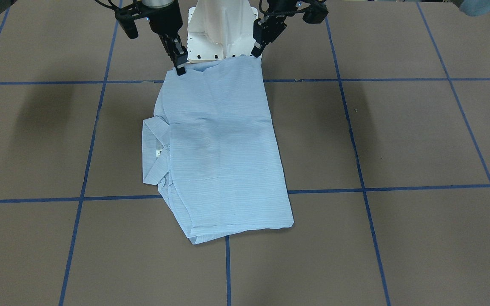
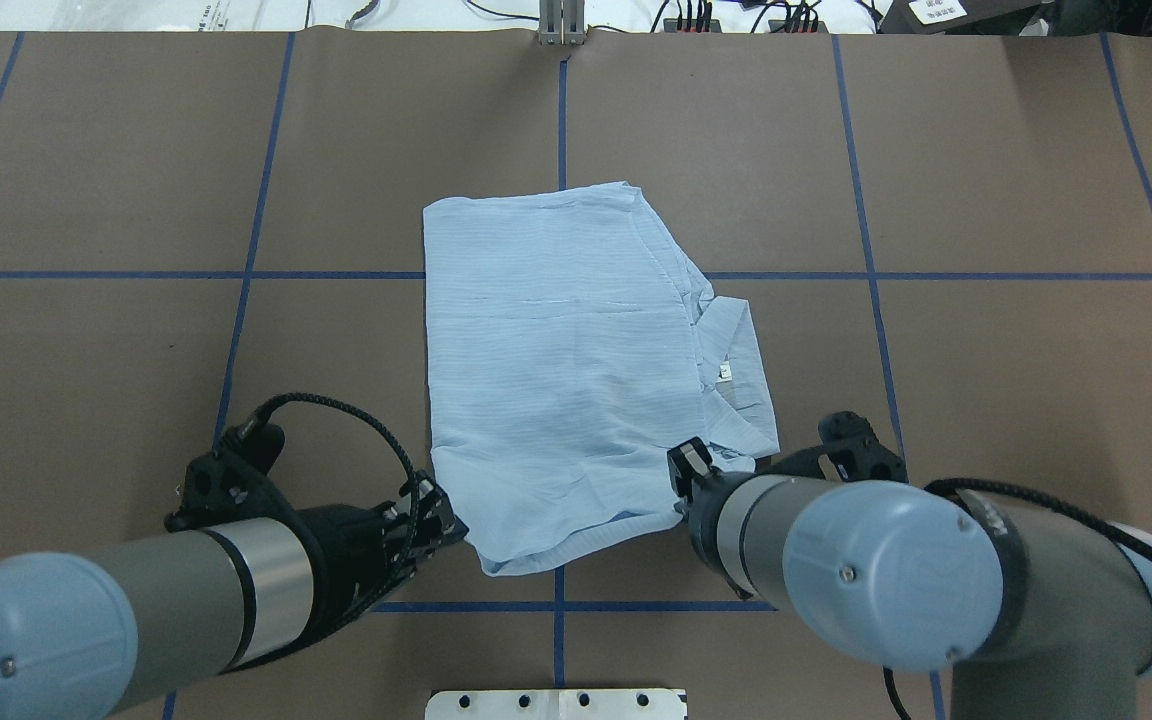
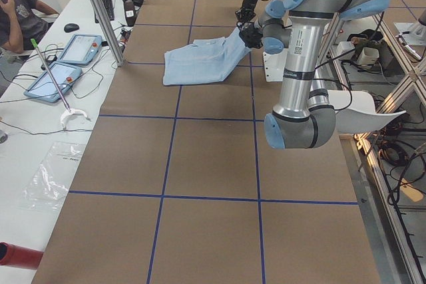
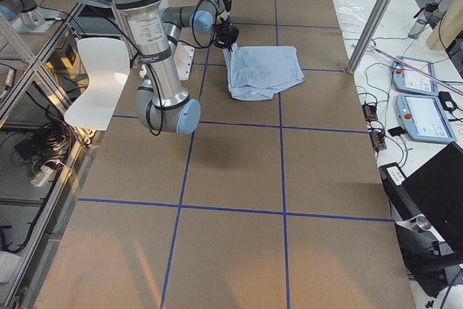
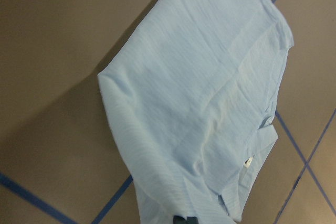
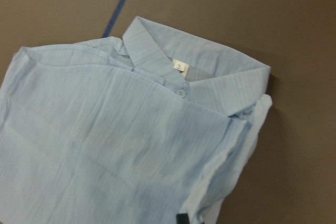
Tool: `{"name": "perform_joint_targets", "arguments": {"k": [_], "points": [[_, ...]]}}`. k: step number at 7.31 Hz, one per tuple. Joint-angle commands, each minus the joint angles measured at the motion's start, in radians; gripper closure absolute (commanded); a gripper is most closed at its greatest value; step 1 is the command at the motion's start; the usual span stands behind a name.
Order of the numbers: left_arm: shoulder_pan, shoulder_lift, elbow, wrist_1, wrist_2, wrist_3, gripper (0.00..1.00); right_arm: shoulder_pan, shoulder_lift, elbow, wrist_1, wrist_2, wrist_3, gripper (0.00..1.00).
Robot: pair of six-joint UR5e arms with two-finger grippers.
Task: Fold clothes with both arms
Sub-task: 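Grasp both near corners and lift them away from the robot over the shirt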
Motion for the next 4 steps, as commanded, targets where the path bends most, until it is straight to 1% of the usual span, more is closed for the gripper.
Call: {"name": "perform_joint_targets", "arguments": {"k": [1, 2, 3, 4], "points": [[-0.151, -0.073, 0.184, -0.073, -0.044, 0.104, 1.0, 0.14, 0.108, -0.233, 0.08, 0.078, -0.12, 1.0], [-0.196, -0.084, 0.276, -0.144, -0.073, 0.133, 1.0, 0.19, 0.183, -0.388, 0.152, 0.124, -0.151, 1.0], [-0.24, -0.13, 0.396, -0.21, -0.077, 0.156, 1.0, 0.22, 0.257, -0.54, 0.198, 0.129, -0.182, 1.0], [-0.273, -0.169, 0.512, -0.272, -0.077, 0.173, 1.0, 0.24, 0.271, -0.617, 0.248, 0.13, -0.217, 1.0]]}}
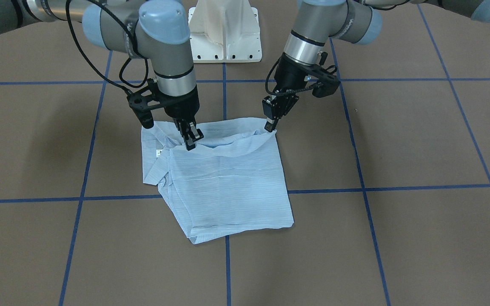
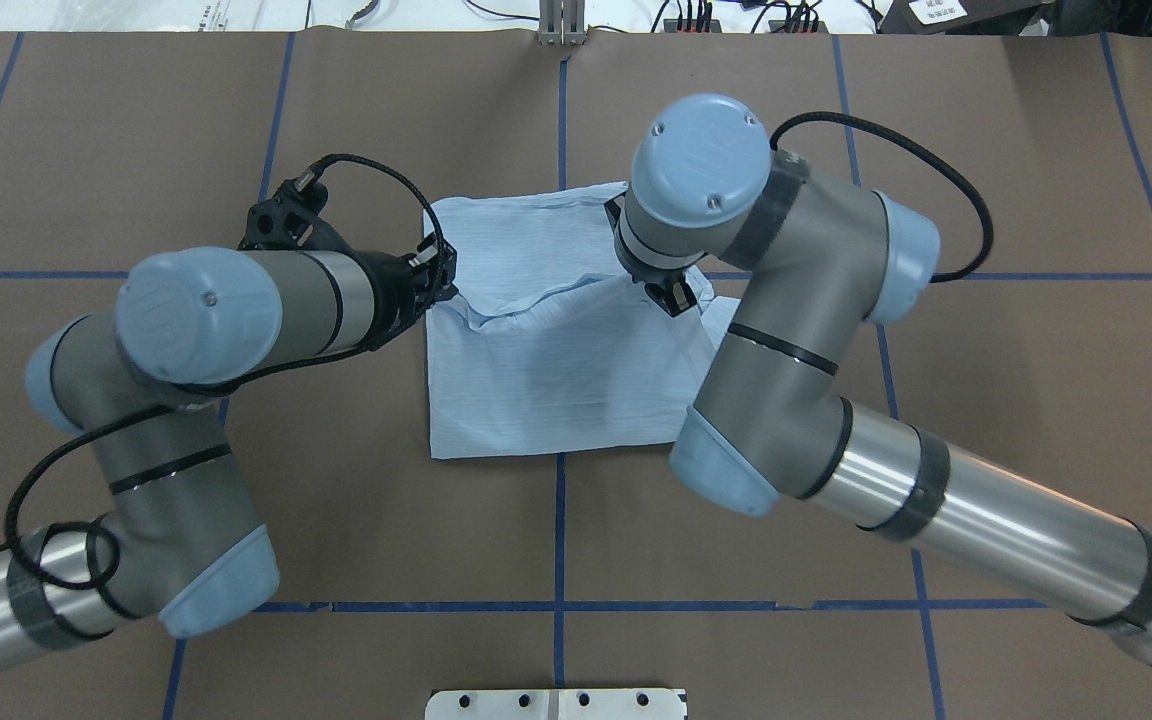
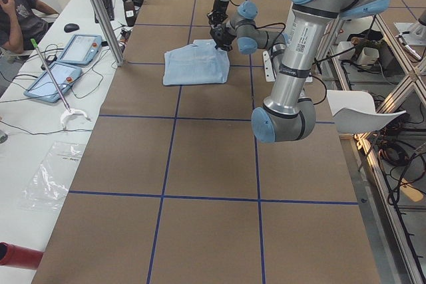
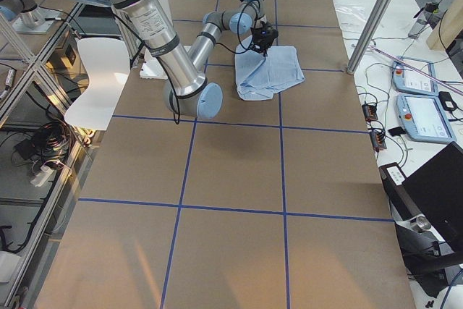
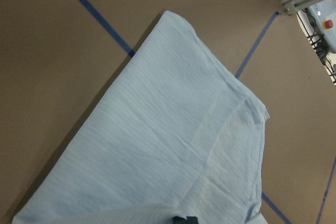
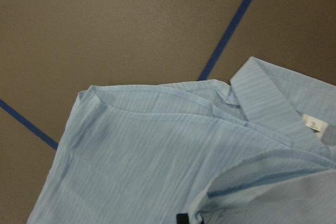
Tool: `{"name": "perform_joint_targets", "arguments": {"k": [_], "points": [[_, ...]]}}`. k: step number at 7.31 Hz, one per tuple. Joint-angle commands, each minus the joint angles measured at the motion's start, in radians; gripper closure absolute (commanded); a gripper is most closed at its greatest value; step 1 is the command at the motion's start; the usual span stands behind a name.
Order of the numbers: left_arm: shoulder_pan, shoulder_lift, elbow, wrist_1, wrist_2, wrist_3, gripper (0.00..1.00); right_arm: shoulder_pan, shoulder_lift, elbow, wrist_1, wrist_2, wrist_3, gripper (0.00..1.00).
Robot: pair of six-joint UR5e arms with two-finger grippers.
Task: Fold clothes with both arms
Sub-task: 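Grasp both near corners and lift them away from the robot over the shirt, then lay the folded half down on the far half and open both grippers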
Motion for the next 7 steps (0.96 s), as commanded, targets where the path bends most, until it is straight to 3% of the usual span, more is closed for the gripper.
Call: {"name": "perform_joint_targets", "arguments": {"k": [1, 2, 4, 5, 6, 7], "points": [[-0.084, -0.084, 0.235, -0.148, -0.009, 0.035, 1.0, 0.054, 0.104, -0.262, 0.129, 0.018, -0.077, 1.0], [-0.127, -0.139, 0.34, -0.179, -0.03, 0.073, 1.0, 0.071, 0.159, -0.382, 0.189, 0.021, -0.092, 1.0], [-0.163, -0.176, 0.503, -0.317, -0.033, 0.104, 1.0, 0.083, 0.195, -0.491, 0.26, 0.024, -0.123, 1.0], [-0.176, -0.19, 0.528, -0.32, -0.033, 0.128, 1.0, 0.086, 0.212, -0.518, 0.263, 0.024, -0.146, 1.0], [-0.175, -0.192, 0.563, -0.33, -0.032, 0.142, 0.85, 0.086, 0.212, -0.527, 0.281, 0.022, -0.163, 0.8], [-0.173, -0.19, 0.581, -0.349, -0.032, 0.173, 0.56, 0.086, 0.222, -0.559, 0.298, 0.022, -0.227, 0.01]]}}
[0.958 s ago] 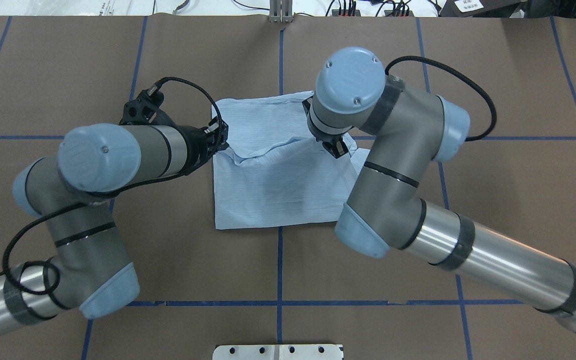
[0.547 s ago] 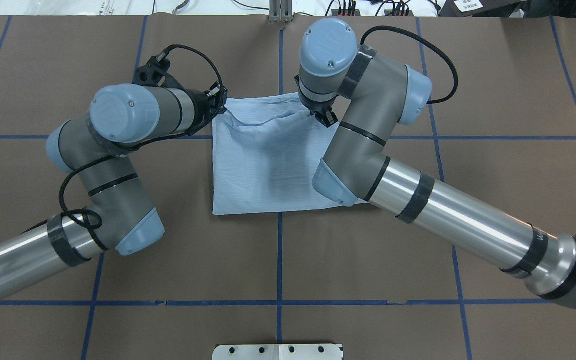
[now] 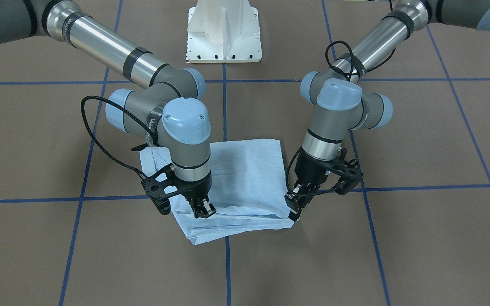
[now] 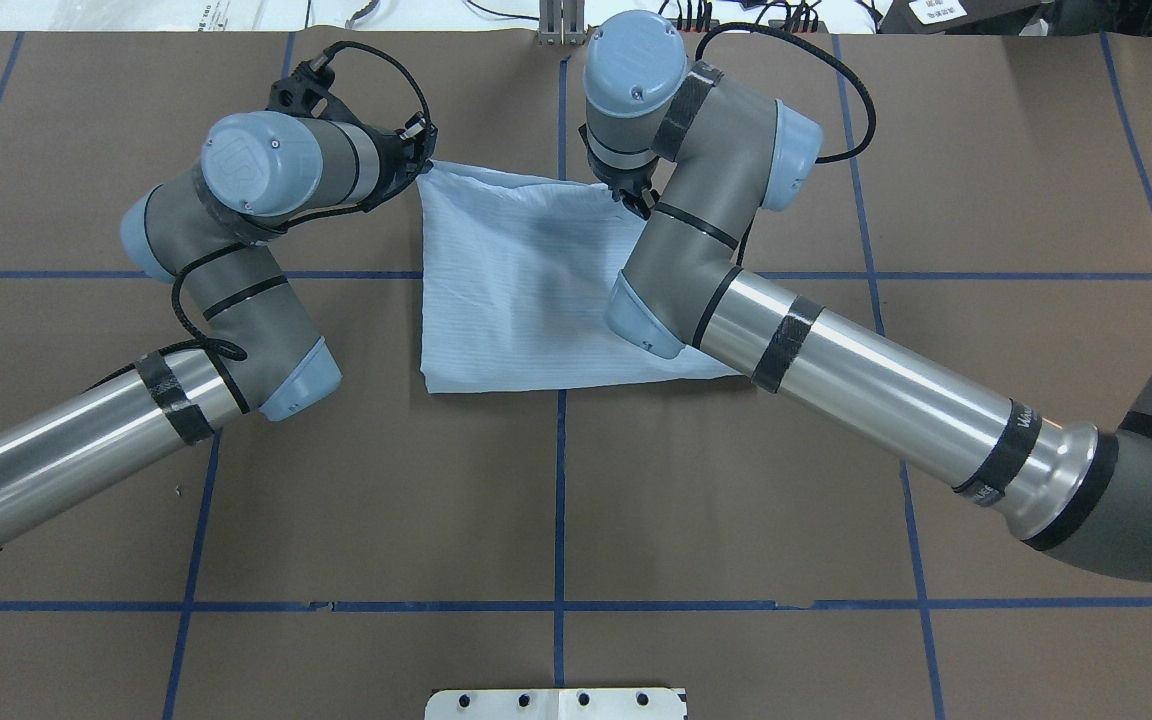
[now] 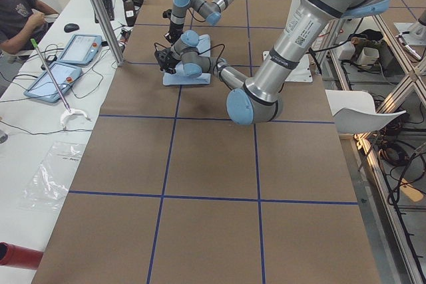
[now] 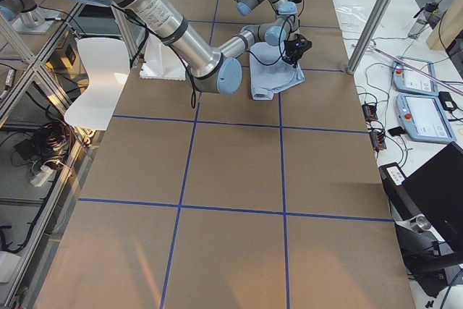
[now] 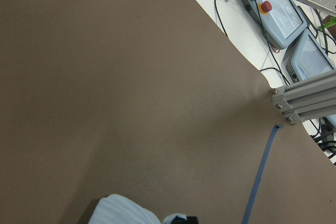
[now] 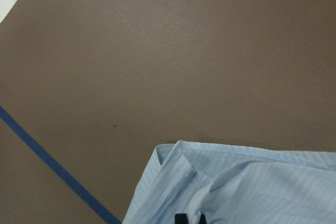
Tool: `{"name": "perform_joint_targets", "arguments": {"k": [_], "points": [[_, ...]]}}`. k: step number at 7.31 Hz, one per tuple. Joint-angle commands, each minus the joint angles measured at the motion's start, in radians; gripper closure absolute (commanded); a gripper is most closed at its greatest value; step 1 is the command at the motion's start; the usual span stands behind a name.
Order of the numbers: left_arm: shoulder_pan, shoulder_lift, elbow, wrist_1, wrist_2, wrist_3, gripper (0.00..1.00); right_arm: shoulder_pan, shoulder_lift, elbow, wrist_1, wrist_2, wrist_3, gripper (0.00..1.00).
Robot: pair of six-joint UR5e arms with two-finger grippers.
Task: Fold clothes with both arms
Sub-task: 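Lay the folded half down on the far half and open both grippers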
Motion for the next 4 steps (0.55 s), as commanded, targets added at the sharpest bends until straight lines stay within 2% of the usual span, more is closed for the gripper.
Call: {"name": "perform_joint_targets", "arguments": {"k": [1, 3, 4], "points": [[-0.004, 0.003, 0.047, -0.04, 0.0, 0.05, 0.53, 0.022, 0.013, -0.05, 0.028, 0.0, -0.109, 0.0], [-0.01, 0.033, 0.046, -0.081, -0.001, 0.09, 0.5, 0.079, 0.005, -0.067, 0.028, 0.034, -0.246, 0.0], [-0.015, 0.077, 0.04, -0.134, -0.022, 0.183, 0.5, 0.096, -0.023, -0.066, 0.027, 0.058, -0.336, 0.0]]}}
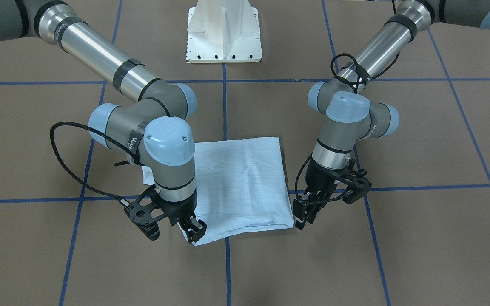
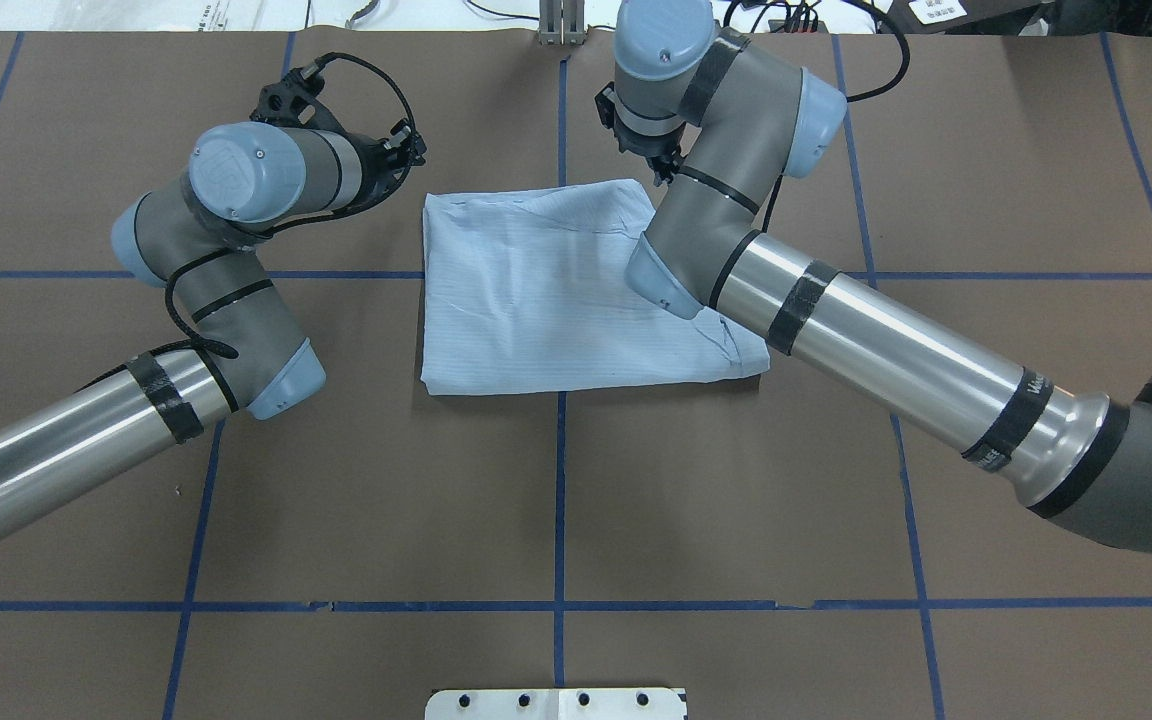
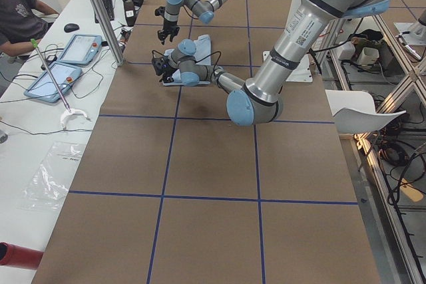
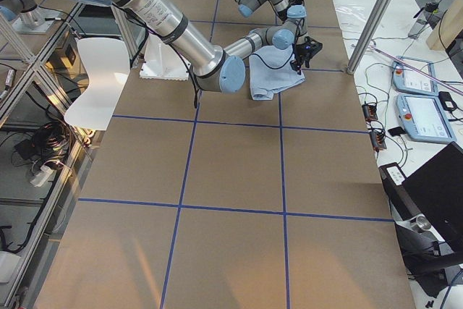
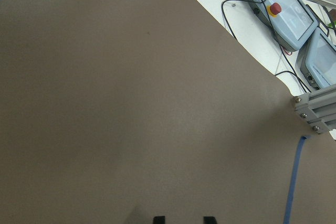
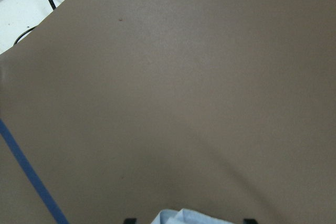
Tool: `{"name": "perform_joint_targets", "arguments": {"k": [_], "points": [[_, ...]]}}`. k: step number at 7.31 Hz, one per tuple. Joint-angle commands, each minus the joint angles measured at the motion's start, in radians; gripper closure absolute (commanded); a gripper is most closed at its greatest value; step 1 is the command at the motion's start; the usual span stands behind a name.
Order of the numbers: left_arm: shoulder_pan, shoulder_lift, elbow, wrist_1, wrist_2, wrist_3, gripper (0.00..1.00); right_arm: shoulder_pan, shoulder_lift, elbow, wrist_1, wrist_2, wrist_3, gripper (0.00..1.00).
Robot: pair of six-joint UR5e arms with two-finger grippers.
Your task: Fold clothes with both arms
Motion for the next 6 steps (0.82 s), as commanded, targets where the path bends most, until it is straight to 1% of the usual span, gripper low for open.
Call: {"name": "perform_joint_targets", "arguments": {"k": [1, 2, 3, 4, 5, 6], "points": [[-0.026, 0.071, -0.018, -0.053, -0.08, 0.209, 0.49, 0.054, -0.064, 0.006, 0.001, 0.043, -0.205, 0.0], [-0.057, 0.13, -0.054, -0.056, -0.143, 0.344, 0.44, 0.106, -0.113, 0.023, 0.001, 0.109, -0.321, 0.0], [-0.116, 0.17, -0.105, -0.052, -0.214, 0.47, 0.38, 0.173, -0.194, 0.078, 0.0, 0.19, -0.47, 0.0], [-0.185, 0.233, -0.143, -0.049, -0.339, 0.562, 0.0, 0.254, -0.286, 0.157, -0.008, 0.292, -0.585, 0.0], [-0.271, 0.314, -0.206, -0.041, -0.424, 0.669, 0.0, 0.346, -0.364, 0.211, -0.016, 0.4, -0.719, 0.0], [-0.371, 0.403, -0.248, -0.038, -0.506, 0.833, 0.0, 0.432, -0.451, 0.269, -0.022, 0.456, -0.854, 0.0]]}}
